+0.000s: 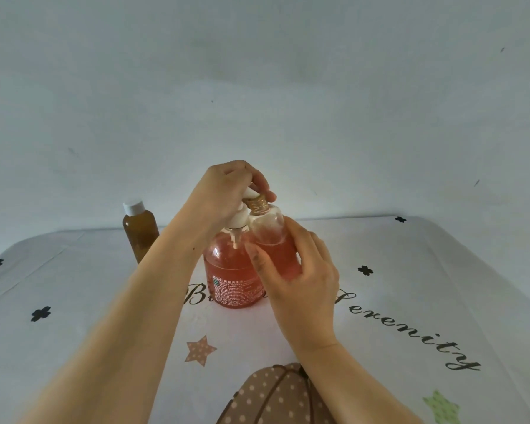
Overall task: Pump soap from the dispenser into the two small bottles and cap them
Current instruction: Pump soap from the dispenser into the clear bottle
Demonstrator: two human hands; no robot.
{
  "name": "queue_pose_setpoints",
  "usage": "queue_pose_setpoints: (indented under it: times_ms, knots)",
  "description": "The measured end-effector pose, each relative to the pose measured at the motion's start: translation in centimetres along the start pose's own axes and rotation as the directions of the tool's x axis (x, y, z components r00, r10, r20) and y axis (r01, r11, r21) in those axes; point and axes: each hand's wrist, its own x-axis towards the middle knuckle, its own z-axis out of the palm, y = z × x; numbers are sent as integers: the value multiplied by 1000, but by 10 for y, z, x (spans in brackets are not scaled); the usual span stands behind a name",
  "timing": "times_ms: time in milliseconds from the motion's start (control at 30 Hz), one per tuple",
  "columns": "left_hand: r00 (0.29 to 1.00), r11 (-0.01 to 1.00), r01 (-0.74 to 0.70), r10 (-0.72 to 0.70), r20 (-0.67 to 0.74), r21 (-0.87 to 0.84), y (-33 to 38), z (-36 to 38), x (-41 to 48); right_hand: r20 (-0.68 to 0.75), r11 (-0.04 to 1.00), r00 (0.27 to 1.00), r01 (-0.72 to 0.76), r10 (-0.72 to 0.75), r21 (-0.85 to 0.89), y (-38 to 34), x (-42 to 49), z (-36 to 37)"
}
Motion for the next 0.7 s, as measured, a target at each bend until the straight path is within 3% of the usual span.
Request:
queue_pose_setpoints:
  times_ms: [133,700]
  knots:
    - [998,993,18,-25,-54,-116,5,0,-1,17,1000,1000,9,-9,6,0,2,1]
    - [997,992,17,-27,-78,-128,2,0,-2,-13,999,1000,27,-27,28,-1,3,2]
